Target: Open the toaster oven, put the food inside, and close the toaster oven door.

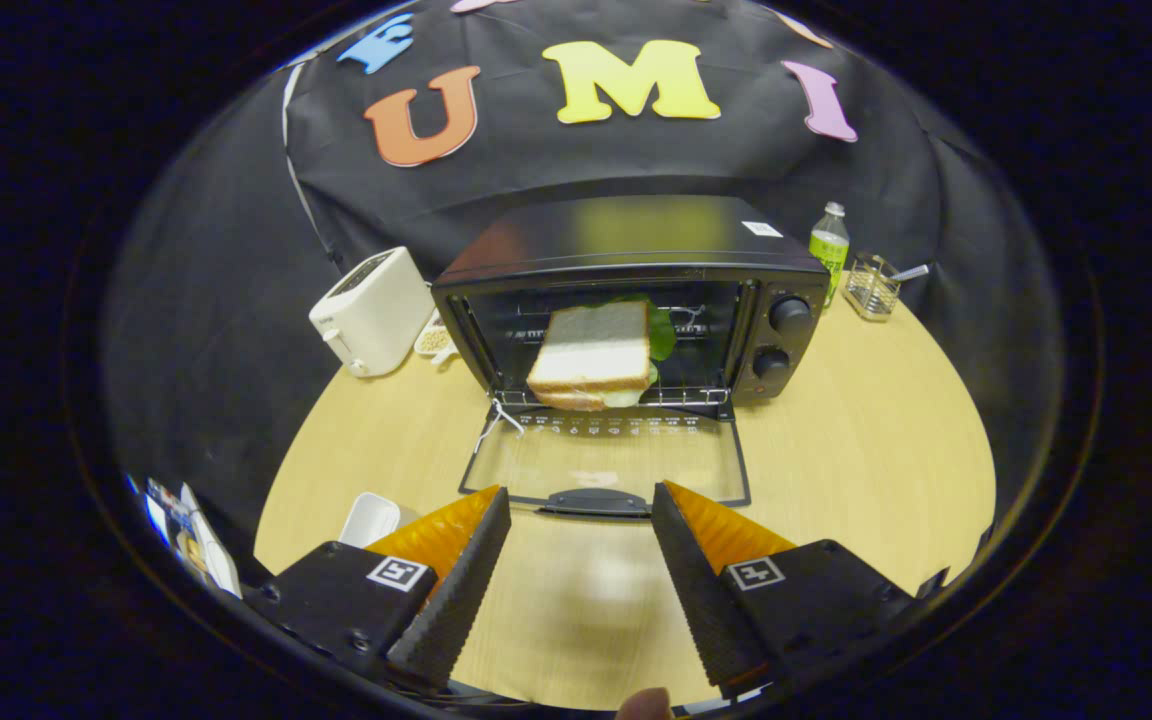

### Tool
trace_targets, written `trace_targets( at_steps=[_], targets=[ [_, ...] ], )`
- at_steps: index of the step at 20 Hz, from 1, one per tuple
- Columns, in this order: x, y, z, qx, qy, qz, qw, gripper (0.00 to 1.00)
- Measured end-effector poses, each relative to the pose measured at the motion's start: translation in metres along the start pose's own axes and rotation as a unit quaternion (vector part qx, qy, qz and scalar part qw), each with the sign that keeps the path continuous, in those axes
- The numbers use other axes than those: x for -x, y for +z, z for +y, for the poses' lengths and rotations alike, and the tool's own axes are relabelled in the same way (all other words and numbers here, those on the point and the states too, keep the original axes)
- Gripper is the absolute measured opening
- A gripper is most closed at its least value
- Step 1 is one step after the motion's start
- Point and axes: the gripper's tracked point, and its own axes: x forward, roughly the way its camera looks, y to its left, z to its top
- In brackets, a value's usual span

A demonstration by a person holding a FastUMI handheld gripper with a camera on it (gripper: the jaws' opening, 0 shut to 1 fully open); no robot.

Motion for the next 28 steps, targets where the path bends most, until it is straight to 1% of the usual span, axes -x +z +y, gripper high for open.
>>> trace_targets(
  at_steps=[2, 5, 6, 9, 17, 19, 22, 24, 28],
  targets=[
    [0.000, -0.010, -0.002, 0.007, -0.003, 0.001, 1.000, 0.94],
    [-0.009, -0.030, -0.006, -0.019, -0.006, 0.010, 1.000, 0.94],
    [-0.015, -0.037, -0.010, -0.029, -0.014, 0.018, 0.999, 0.93],
    [-0.033, -0.062, -0.012, -0.050, -0.016, 0.044, 0.998, 0.93],
    [-0.081, -0.092, -0.024, -0.074, -0.041, 0.073, 0.994, 0.94],
    [-0.091, -0.093, -0.021, -0.078, -0.046, 0.072, 0.993, 0.94],
    [-0.102, -0.084, -0.019, -0.056, -0.055, 0.056, 0.995, 0.93],
    [-0.105, -0.085, -0.020, -0.043, -0.066, 0.056, 0.995, 0.94],
    [-0.098, -0.077, -0.020, -0.028, -0.067, 0.053, 0.996, 0.94]
  ],
)
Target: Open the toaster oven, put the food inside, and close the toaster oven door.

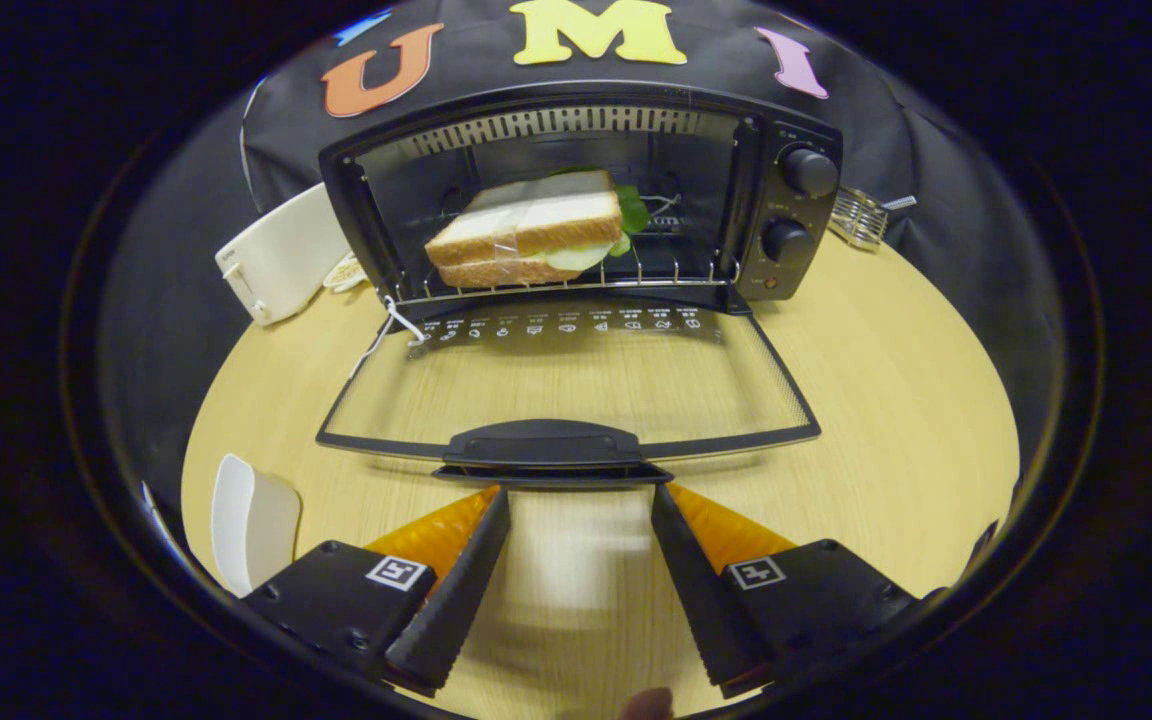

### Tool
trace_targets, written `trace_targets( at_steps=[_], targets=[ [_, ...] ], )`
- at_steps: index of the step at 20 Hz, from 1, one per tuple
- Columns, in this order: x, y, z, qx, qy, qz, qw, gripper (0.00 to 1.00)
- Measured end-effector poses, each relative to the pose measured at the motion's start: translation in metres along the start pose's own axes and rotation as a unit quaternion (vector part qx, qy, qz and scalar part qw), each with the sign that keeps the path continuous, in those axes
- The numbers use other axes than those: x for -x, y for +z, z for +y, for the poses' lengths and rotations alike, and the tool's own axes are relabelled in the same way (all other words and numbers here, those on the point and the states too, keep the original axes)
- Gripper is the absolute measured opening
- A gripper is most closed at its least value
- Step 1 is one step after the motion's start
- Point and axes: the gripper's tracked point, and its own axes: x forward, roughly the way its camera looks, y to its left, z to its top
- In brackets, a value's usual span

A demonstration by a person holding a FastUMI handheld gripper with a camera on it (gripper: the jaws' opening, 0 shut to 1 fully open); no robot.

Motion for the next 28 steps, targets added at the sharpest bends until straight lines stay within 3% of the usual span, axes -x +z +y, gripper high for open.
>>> trace_targets(
  at_steps=[4, 13, 20, 28],
  targets=[
    [0.033, 0.027, 0.001, 0.006, 0.002, -0.037, 0.999, 0.94],
    [0.082, 0.163, 0.007, 0.030, 0.005, -0.151, 0.988, 0.95],
    [0.190, 0.239, 0.025, 0.036, 0.028, -0.260, 0.965, 0.95],
    [0.326, 0.288, 0.013, 0.023, 0.025, -0.350, 0.936, 0.99]
  ],
)
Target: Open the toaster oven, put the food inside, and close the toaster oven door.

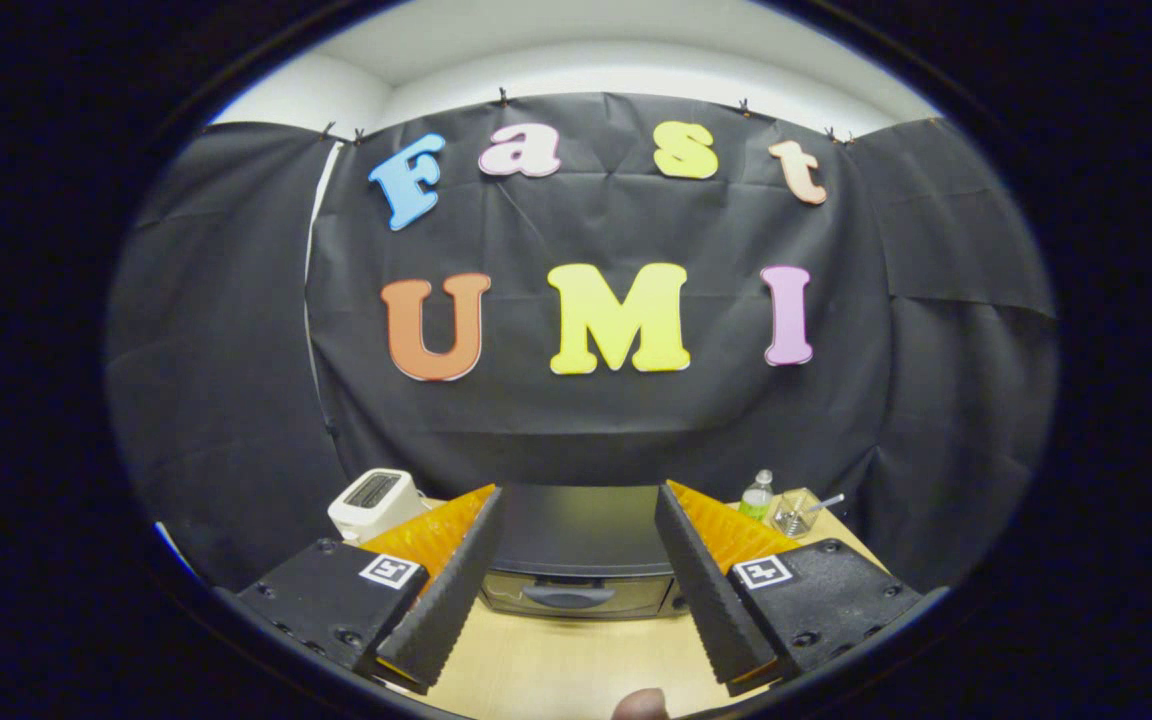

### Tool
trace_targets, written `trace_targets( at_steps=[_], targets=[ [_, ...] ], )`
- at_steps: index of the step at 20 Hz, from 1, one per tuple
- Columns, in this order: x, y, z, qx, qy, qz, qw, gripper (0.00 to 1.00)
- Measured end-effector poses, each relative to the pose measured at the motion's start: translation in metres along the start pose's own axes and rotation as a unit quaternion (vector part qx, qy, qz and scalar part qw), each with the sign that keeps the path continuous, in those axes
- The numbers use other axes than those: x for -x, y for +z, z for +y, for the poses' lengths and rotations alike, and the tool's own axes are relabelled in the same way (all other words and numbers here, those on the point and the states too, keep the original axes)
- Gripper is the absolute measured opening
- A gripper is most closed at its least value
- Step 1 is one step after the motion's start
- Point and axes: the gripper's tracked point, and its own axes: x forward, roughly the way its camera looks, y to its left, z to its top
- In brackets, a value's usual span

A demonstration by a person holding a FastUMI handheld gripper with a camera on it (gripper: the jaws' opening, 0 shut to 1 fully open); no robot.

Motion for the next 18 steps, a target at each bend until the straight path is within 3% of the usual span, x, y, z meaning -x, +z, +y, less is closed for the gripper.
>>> trace_targets(
  at_steps=[3, 8, 18],
  targets=[
    [0.031, 0.029, -0.005, 0.013, -0.008, -0.030, 0.999, 0.99],
    [0.085, 0.030, 0.006, -0.004, 0.002, -0.047, 0.999, 1.00],
    [0.104, 0.024, 0.006, -0.011, 0.017, -0.058, 0.998, 1.00]
  ],
)
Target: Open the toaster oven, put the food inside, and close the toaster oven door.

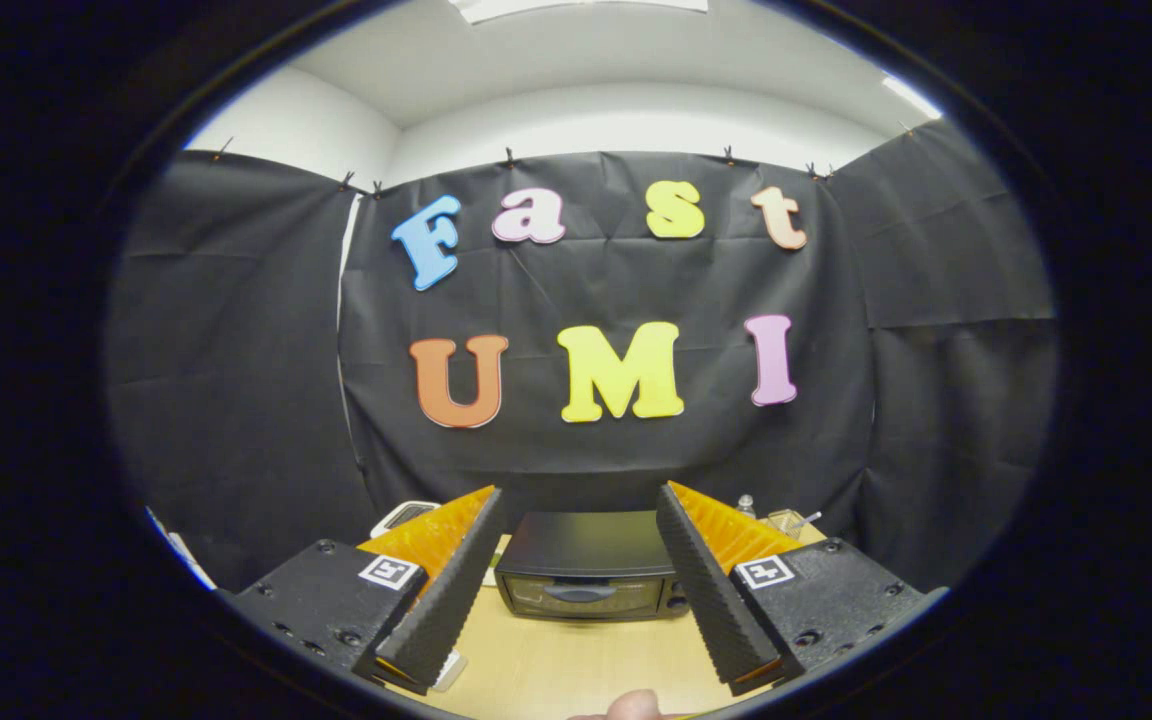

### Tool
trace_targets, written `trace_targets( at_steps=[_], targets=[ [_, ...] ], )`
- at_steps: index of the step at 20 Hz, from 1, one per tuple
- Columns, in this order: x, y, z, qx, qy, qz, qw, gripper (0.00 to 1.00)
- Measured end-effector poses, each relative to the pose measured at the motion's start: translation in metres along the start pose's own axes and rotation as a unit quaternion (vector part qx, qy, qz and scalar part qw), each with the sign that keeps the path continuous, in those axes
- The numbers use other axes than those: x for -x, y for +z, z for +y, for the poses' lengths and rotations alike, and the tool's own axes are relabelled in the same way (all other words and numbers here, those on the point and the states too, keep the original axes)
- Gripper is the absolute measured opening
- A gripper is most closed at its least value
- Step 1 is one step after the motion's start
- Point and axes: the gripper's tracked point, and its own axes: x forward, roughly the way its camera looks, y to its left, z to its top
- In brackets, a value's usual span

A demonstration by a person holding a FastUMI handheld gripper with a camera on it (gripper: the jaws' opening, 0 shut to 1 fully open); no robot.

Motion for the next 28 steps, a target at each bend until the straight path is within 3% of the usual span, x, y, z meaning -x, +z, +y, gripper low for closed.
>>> trace_targets(
  at_steps=[14, 28],
  targets=[
    [-0.016, -0.013, 0.000, -0.011, 0.011, 0.032, 0.999, 1.00],
    [-0.014, -0.013, -0.001, -0.022, -0.004, 0.030, 0.999, 1.00]
  ],
)
